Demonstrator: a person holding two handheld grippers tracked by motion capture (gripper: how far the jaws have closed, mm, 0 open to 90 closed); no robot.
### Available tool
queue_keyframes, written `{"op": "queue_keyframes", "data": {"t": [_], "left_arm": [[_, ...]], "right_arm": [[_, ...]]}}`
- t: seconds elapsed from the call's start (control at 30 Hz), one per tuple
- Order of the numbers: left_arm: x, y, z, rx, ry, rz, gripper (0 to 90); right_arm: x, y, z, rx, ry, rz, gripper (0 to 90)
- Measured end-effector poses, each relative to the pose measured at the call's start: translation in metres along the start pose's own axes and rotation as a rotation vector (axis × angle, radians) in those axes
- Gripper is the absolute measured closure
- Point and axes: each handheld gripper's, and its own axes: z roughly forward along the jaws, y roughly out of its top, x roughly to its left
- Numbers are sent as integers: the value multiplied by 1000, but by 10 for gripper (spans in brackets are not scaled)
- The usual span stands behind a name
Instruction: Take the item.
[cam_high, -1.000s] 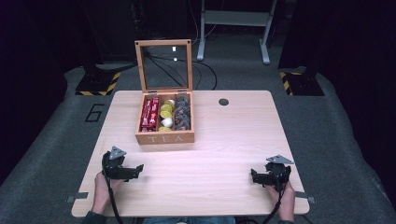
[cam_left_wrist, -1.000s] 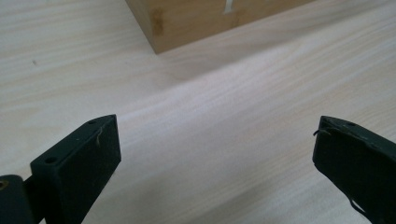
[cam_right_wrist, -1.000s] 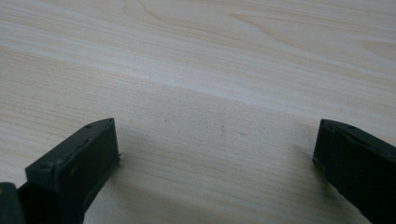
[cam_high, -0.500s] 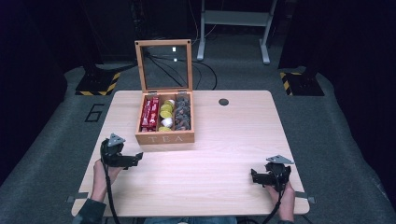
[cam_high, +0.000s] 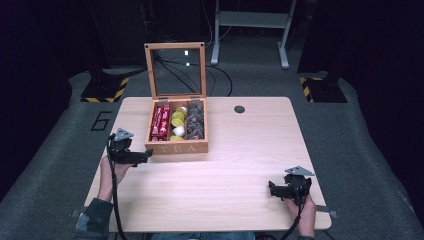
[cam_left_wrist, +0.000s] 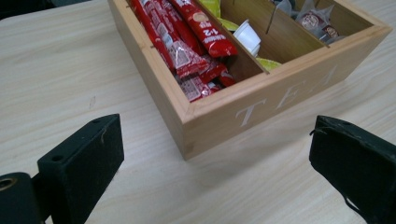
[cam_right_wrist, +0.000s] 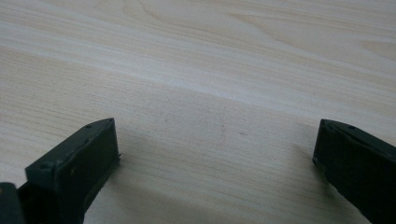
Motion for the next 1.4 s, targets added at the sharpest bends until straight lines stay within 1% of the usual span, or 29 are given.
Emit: {"op": "queue_keyframes", "data": {"t": [0.03,0.1,0.17,0.3,0.37,0.43,0.47,0.5,0.53,0.57,0.63,0.77,0.8,0.87,0.93,0.97,1.0,1.1,1.13,1.17,1.2,1.27,1.37,1.4], "left_arm": [[0,3,0,1,1,-2,31],[-1,8,3,-7,11,8,31],[0,11,5,4,3,13,31],[-1,18,9,6,9,16,31],[0,22,11,7,17,30,33],[1,25,13,11,7,27,34],[1,27,15,6,12,23,35],[2,29,16,13,9,24,36],[3,30,17,9,8,19,37],[3,32,18,8,11,26,39],[4,35,21,20,17,32,42],[7,42,26,22,4,22,46],[7,44,27,18,9,25,49],[7,48,29,20,1,22,55],[7,52,31,24,13,34,58],[6,55,32,15,14,33,56],[6,57,33,20,15,37,56],[6,63,39,24,11,29,56],[7,65,41,26,15,28,56],[7,66,43,18,20,30,57],[7,68,45,24,30,40,66],[8,70,50,30,20,33,71],[10,75,56,38,20,28,91],[10,76,58,32,20,24,99]], "right_arm": [[0,0,0,0,0,0,0],[0,0,0,0,0,0,0],[0,0,0,0,0,0,0],[0,0,0,0,0,0,0],[0,0,0,0,0,0,0],[0,0,0,0,0,0,0],[0,0,0,0,0,0,0],[0,0,0,0,0,0,0],[0,0,0,0,0,0,0],[0,0,0,0,0,0,0],[0,0,0,0,0,0,0],[0,0,0,0,0,0,0],[0,0,0,0,0,0,0],[0,0,0,0,0,0,0],[0,0,0,0,0,0,0],[0,0,0,0,0,0,0],[0,0,0,0,0,0,0],[0,0,0,0,0,0,0],[0,0,0,0,0,0,0],[0,0,0,0,0,0,0],[0,0,0,0,0,0,0],[0,0,0,0,0,0,0],[0,0,0,0,0,1,0],[0,0,0,0,0,0,0]]}}
